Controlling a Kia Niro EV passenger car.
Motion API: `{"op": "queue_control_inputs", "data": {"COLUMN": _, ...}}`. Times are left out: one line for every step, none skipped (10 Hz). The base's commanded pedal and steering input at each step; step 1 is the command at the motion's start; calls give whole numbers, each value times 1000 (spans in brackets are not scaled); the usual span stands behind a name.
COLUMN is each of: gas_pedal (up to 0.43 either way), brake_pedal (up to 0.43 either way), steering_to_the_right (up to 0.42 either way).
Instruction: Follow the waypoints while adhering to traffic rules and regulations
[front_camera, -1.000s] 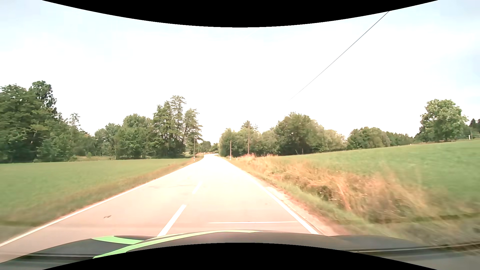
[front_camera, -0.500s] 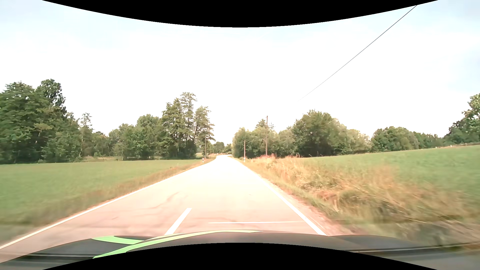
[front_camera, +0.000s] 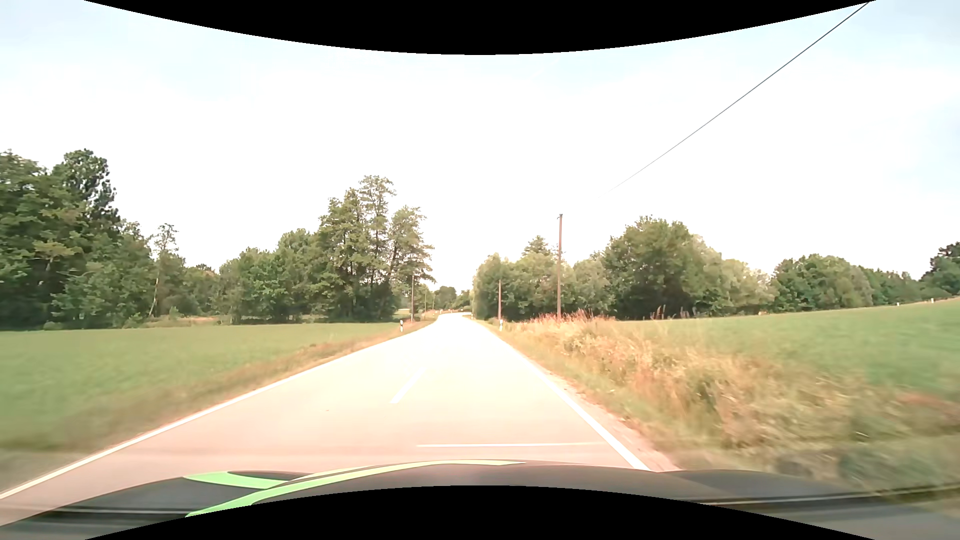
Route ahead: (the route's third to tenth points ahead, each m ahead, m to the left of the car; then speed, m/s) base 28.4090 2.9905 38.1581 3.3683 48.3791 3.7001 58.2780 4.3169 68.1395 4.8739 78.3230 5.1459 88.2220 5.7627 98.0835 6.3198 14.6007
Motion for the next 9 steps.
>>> {"op": "queue_control_inputs", "data": {"gas_pedal": 378, "brake_pedal": 0, "steering_to_the_right": -11}}
{"op": "queue_control_inputs", "data": {"gas_pedal": 378, "brake_pedal": 0, "steering_to_the_right": -9}}
{"op": "queue_control_inputs", "data": {"gas_pedal": 378, "brake_pedal": 0, "steering_to_the_right": -8}}
{"op": "queue_control_inputs", "data": {"gas_pedal": 378, "brake_pedal": 0, "steering_to_the_right": -7}}
{"op": "queue_control_inputs", "data": {"gas_pedal": 378, "brake_pedal": 0, "steering_to_the_right": -7}}
{"op": "queue_control_inputs", "data": {"gas_pedal": 378, "brake_pedal": 0, "steering_to_the_right": -7}}
{"op": "queue_control_inputs", "data": {"gas_pedal": 378, "brake_pedal": 0, "steering_to_the_right": -7}}
{"op": "queue_control_inputs", "data": {"gas_pedal": 378, "brake_pedal": 0, "steering_to_the_right": -7}}
{"op": "queue_control_inputs", "data": {"gas_pedal": 378, "brake_pedal": 0, "steering_to_the_right": -6}}
